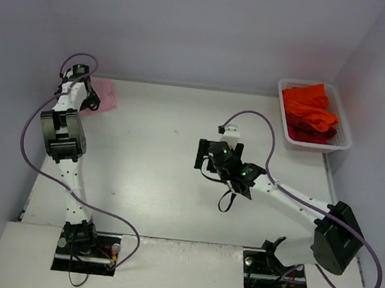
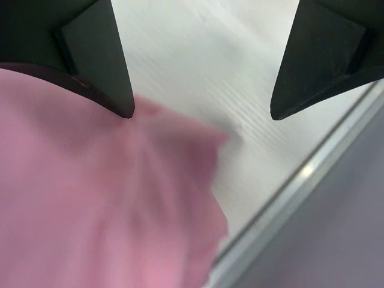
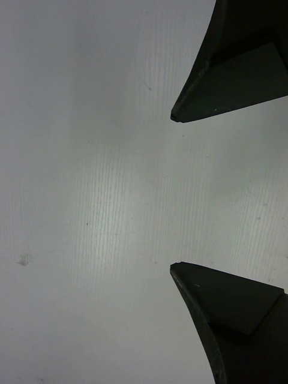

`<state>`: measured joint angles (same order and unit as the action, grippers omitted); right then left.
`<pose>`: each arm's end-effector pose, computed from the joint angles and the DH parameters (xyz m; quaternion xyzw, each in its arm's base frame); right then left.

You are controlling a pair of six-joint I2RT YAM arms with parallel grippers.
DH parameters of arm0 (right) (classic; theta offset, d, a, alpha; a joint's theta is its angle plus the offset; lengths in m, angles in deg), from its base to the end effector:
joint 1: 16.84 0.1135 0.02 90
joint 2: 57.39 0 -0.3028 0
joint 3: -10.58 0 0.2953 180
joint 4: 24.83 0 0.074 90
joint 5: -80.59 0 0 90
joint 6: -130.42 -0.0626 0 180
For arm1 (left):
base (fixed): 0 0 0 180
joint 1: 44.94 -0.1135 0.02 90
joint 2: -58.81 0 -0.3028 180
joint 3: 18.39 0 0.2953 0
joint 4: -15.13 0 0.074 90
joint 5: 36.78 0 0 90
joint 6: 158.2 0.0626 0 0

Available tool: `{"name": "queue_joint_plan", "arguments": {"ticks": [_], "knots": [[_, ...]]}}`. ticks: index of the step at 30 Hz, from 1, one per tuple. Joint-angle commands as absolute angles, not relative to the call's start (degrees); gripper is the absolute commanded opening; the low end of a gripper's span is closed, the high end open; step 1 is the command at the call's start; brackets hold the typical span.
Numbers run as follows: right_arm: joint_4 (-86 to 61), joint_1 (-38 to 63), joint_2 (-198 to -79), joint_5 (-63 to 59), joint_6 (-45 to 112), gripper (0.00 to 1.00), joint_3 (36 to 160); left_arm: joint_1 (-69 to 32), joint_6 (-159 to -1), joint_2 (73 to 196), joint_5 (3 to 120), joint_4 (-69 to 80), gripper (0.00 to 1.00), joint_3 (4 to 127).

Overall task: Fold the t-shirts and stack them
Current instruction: Neatly place the folded tshirt to the corner

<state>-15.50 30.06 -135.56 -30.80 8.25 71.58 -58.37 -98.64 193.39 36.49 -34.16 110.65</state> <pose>0.2616 0.2461 0.2637 -0.0103 0.8412 0.2074 0.4992 0.5829 0.1577 0.1912 -0.3931 0.8584 0.0929 0.3161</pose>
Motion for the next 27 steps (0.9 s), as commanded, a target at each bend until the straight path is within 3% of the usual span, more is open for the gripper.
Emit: {"name": "queue_joint_plan", "arguments": {"ticks": [1,12,23,27], "knots": [[-17.59,30.45,-131.67,-32.7,7.28,1.0,72.31,-56.63,-99.31,182.83,37.04,-35.18,0.94,109.45],[-13.46,31.94,-121.39,-34.02,7.11,1.0,72.05,-56.11,-100.02,169.3,41.76,-41.68,0.93,107.24],[-0.9,31.42,-118.65,-40.08,7.19,1.0,80.92,-36.35,-104.15,146.28,46.89,-43.79,0.94,93.27],[3.41,27.39,-120.93,-40.71,10.44,1.0,86.98,-34.22,-106.08,135.66,50.66,-44.58,0.93,86.78]]}}
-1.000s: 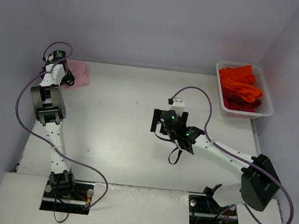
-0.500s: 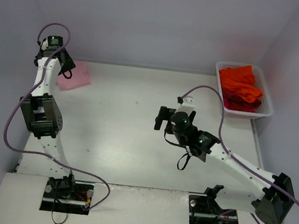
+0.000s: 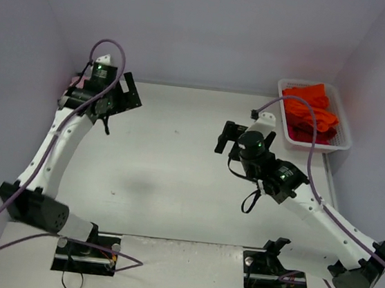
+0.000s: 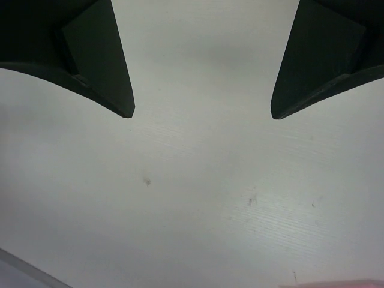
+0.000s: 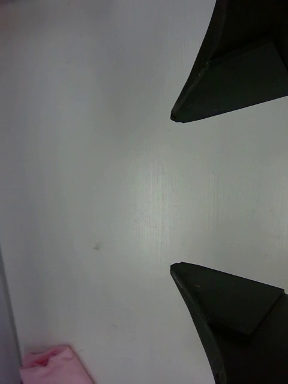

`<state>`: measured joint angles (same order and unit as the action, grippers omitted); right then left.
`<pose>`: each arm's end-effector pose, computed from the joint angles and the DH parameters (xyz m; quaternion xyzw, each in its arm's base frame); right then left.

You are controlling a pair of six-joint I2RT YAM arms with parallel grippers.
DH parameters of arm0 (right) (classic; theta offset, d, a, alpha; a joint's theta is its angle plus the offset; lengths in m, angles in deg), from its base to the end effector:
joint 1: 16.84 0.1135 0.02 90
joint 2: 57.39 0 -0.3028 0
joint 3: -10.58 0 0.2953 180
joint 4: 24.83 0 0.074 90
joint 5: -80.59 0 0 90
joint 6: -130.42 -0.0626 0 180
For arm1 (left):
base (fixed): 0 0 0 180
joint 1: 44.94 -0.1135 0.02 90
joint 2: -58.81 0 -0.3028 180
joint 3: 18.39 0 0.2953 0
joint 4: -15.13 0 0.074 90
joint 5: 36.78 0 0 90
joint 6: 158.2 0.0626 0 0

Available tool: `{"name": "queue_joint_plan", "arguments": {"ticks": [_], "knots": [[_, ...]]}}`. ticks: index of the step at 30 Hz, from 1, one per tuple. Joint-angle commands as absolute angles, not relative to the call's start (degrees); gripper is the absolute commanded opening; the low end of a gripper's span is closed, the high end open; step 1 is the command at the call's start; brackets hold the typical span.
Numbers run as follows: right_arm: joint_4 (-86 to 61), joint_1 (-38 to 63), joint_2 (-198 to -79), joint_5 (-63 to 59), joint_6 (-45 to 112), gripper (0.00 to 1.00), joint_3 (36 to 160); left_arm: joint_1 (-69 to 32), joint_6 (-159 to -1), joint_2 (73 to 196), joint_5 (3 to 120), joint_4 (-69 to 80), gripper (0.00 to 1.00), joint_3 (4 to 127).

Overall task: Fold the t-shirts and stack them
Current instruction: Neatly place the folded tshirt to the corner

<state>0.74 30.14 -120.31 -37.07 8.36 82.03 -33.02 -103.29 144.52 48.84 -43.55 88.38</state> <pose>0.2245 0.1980 0.3890 0.0395 0.7926 0.2191 0.5676 0.3737 -0.0740 0.4383 -0.1966 0.8750 -0.1444 0.4181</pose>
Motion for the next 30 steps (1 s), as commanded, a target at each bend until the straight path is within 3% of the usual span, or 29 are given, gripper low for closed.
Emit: {"name": "queue_joint_plan", "arguments": {"ticks": [1,12,30], "knots": [[4.03,24.33,-121.37,-39.31,10.88,1.0,88.65,-33.96,-107.39,134.06,52.5,-44.5,0.93,85.71],[4.47,17.35,-127.0,-33.58,11.24,1.0,92.09,-29.65,-109.25,120.6,54.89,-44.94,0.93,74.02],[4.83,16.56,-118.66,-32.88,9.66,1.0,90.87,-29.65,-108.28,121.91,56.74,-40.19,0.93,68.04]]}}
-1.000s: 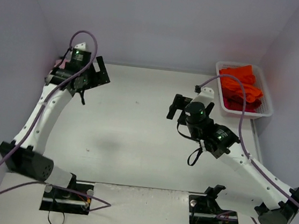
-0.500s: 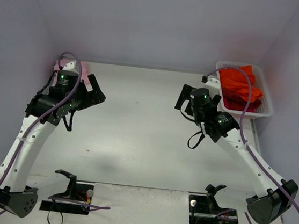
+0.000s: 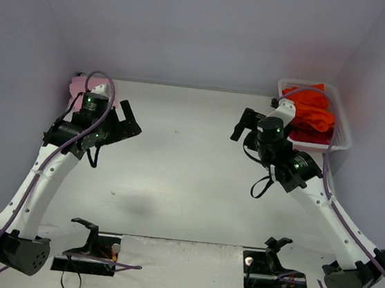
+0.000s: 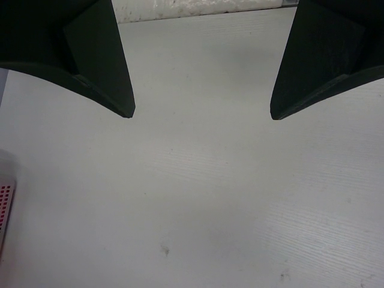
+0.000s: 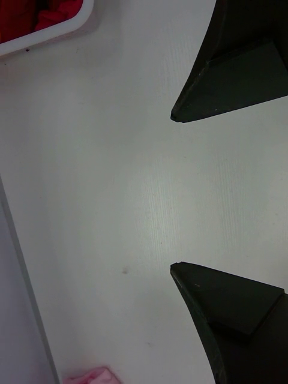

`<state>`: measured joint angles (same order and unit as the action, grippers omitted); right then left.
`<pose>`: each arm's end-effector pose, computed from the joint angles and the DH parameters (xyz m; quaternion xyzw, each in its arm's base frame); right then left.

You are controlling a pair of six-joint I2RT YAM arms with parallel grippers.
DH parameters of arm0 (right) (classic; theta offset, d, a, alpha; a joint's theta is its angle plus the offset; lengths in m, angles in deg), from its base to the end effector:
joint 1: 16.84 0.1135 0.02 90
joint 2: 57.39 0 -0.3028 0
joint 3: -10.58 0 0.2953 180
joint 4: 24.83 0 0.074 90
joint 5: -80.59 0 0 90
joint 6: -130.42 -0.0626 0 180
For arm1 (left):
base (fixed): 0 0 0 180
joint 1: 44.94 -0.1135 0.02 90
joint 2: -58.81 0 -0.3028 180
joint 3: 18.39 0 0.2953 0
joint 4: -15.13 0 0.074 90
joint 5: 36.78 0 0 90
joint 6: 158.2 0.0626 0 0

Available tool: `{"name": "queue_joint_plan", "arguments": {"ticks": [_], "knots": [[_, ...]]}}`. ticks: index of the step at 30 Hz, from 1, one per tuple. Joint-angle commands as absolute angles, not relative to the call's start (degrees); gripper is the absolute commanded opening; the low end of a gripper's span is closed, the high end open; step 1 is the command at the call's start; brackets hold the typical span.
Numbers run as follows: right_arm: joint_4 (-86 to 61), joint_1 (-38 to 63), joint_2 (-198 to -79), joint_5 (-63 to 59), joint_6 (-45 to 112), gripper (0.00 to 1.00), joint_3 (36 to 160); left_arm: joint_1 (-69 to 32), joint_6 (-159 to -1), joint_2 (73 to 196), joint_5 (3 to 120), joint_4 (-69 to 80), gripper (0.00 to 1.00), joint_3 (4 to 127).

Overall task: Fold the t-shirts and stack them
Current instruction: Neatly place the folded tshirt to the corner

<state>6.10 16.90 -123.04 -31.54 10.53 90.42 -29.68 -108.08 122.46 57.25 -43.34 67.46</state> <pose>0.2691 0.1514 0.4237 0.0880 0.7910 0.1778 0.5788 0.2584 -0.0750 0.4157 -0.1745 0.8744 -0.2368 0.3858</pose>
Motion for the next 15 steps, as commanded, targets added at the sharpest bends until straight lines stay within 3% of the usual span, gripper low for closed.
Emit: {"name": "queue_joint_plan", "arguments": {"ticks": [1,15], "knots": [[4.83,16.65,-117.52,-33.32,9.66,1.0,90.16,-29.65,-108.28,121.91,56.65,-40.19,0.93,67.86],[5.88,16.65,-119.35,-36.14,15.36,1.0,91.91,-29.65,-109.86,122.7,56.03,-36.41,0.93,64.78]]}}
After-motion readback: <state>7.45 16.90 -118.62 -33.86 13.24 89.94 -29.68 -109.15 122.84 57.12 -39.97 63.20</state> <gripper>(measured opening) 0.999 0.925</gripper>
